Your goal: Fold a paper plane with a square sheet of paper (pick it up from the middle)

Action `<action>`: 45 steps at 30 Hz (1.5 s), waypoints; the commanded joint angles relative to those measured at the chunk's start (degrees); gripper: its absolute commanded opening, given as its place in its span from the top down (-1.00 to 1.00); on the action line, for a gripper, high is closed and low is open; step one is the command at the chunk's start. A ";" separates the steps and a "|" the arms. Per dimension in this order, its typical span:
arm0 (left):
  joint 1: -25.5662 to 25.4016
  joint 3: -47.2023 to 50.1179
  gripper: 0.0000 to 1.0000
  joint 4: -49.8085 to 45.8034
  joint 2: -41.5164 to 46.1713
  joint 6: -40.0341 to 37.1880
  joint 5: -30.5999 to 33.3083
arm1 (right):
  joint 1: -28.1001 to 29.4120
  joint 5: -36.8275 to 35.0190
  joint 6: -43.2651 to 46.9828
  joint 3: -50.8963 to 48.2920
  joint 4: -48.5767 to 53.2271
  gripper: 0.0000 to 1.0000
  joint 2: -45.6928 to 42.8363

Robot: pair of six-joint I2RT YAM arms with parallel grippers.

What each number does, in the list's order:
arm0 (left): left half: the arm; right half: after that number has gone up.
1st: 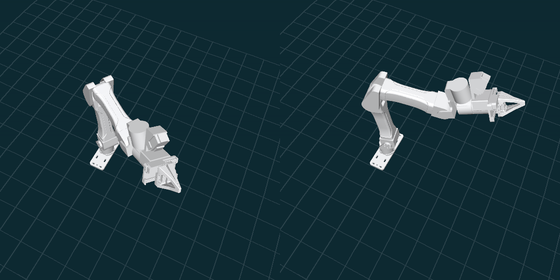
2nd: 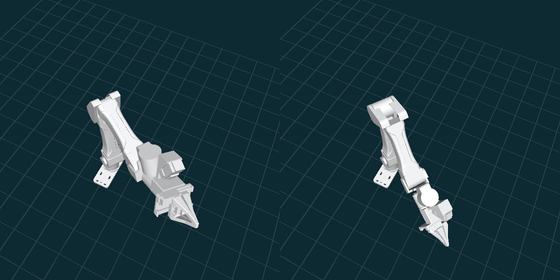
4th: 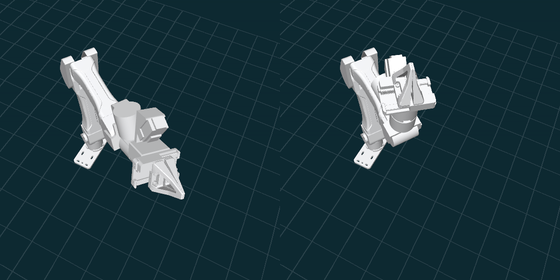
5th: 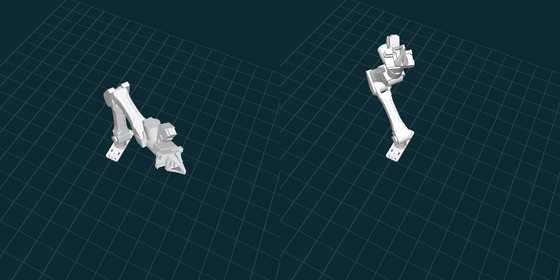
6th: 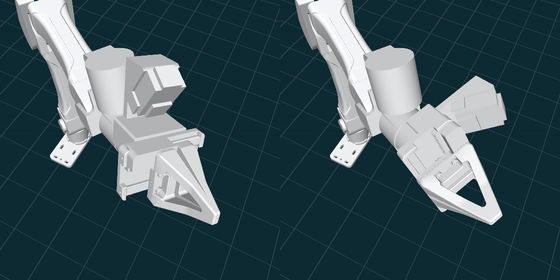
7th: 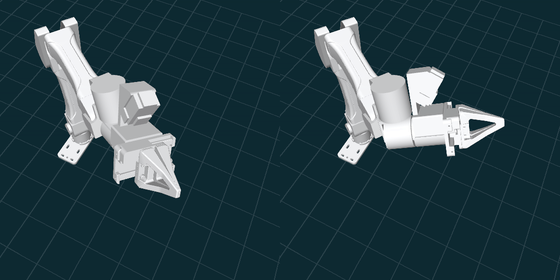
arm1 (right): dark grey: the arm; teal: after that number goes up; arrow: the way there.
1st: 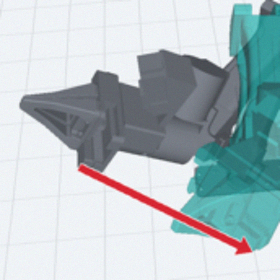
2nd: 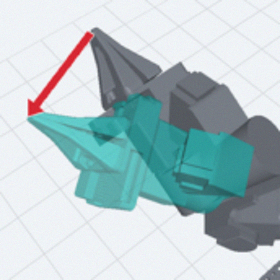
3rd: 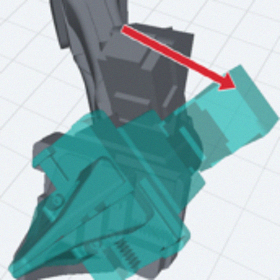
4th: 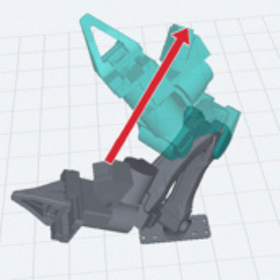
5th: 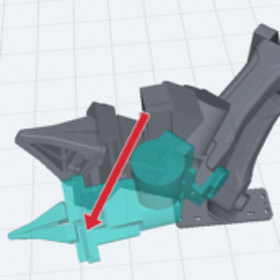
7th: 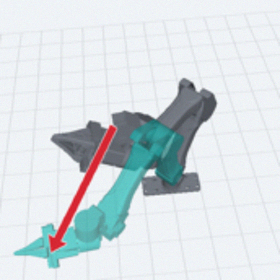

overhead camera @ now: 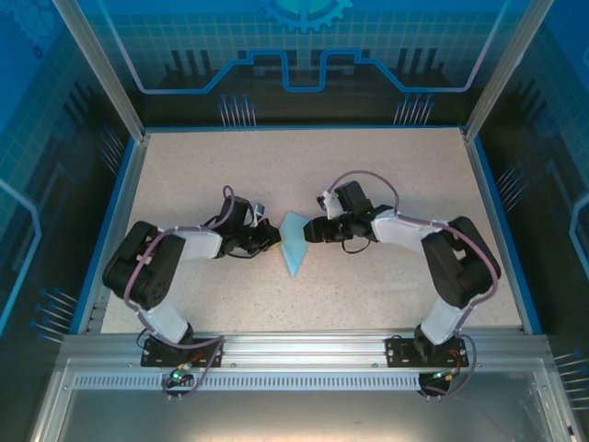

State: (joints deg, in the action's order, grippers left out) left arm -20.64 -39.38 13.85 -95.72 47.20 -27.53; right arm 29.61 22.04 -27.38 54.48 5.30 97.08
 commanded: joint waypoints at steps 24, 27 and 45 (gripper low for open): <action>-13.02 5.83 0.97 -15.11 16.13 19.16 37.49 | 19.21 -27.44 28.50 -18.32 -27.33 -0.90 -13.19; -13.05 5.21 0.96 -15.99 15.57 19.42 36.85 | 21.63 -26.68 32.25 -18.85 -29.08 -0.78 -11.15; -13.05 2.93 0.88 -19.08 16.62 20.89 35.09 | 27.15 -23.81 35.22 -17.84 -45.91 -0.01 4.16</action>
State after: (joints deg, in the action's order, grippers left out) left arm -33.23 -35.00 -3.66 -79.61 66.76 8.12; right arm 55.68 -2.33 7.57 36.29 -34.61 99.42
